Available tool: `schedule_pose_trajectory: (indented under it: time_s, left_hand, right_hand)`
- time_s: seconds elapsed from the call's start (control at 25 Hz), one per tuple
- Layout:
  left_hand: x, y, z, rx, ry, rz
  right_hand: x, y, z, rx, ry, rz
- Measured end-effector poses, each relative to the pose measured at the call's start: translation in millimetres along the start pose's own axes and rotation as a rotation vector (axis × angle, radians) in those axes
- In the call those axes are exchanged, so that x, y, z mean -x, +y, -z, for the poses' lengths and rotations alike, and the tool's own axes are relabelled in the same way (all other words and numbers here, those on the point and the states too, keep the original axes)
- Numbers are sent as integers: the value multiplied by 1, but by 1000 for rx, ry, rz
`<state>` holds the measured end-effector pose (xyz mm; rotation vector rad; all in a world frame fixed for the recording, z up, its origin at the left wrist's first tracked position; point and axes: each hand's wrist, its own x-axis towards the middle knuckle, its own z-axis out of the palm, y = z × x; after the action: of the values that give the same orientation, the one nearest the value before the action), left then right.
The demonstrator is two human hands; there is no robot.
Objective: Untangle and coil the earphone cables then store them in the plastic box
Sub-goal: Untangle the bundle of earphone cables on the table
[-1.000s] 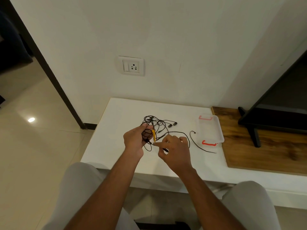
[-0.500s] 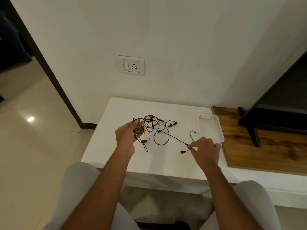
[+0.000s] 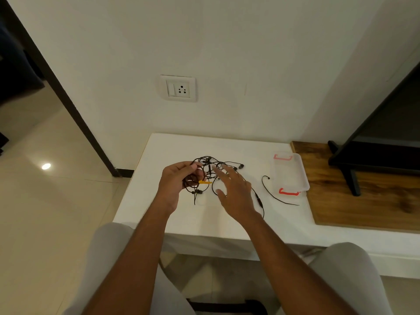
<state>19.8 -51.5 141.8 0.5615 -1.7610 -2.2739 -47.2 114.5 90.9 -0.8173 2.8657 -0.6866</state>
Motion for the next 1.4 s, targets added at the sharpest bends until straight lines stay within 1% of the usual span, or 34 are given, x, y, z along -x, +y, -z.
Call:
schedule_pose_trajectory:
  time_s: [0.04,0.08,0.16,0.24,0.36,0.44,0.52,0.6,0.64,0.76,0.84,0.88,0.96,1.0,1.08,1.16,1.28,1.4]
  left_hand:
    - [1,2,3,4,-32,-23]
    - [2,2,6,12,-48,-38]
    - [0,1,12,-1,-11,-43]
    - [-4,-3,18,-34,123,-28]
    - [-13,-15,24,-66,341,-21]
    - [-18,-23,24,-165,374,-29]
    - [-20,-32,22,-323,338,-55]
    - [-16,-39,16,-499,272,-144]
    - [-14,-40,10,-547,219,-204]
    - [-4,-40,-15,-621,-56,-366]
    - [5,-40,-33,-574,-209,-354]
    - [7,-40,-40,-492,-229,-295]
    - [12,-39,-49,-290,-197,-180]
    - [13,-38,-51,-233,-184,-161]
    - [14,-35,-51,-222,-160,-167]
    - [15,-32,-51,-232,-102,-146]
    - [15,-29,-51,-222,8,-62]
    - [14,-28,-49,-214,44,-15]
  right_hand:
    - [-6,-2,-6,43,-19,14]
    - [-11,-3,-9,40,3,26]
    - [-17,2,-7,-83,106,14]
    - [-17,10,4,-211,152,-44]
    - [-6,21,26,-431,110,-153]
    - [2,24,36,-627,68,-212]
    - [7,22,43,-732,45,-245]
    - [11,19,51,-797,28,-268]
    - [12,17,54,-829,18,-278]
    - [18,15,65,-901,-48,-266]
    - [22,14,69,-931,-90,-251]
    - [23,15,71,-938,-87,-256]
    - [24,15,72,-940,-54,-283]
    - [24,15,72,-948,-35,-298]
    - [24,14,73,-977,-2,-315]
    - [23,14,76,-982,29,-316]
    - [21,18,80,-794,144,-286]
    - [19,16,80,-647,308,-174]
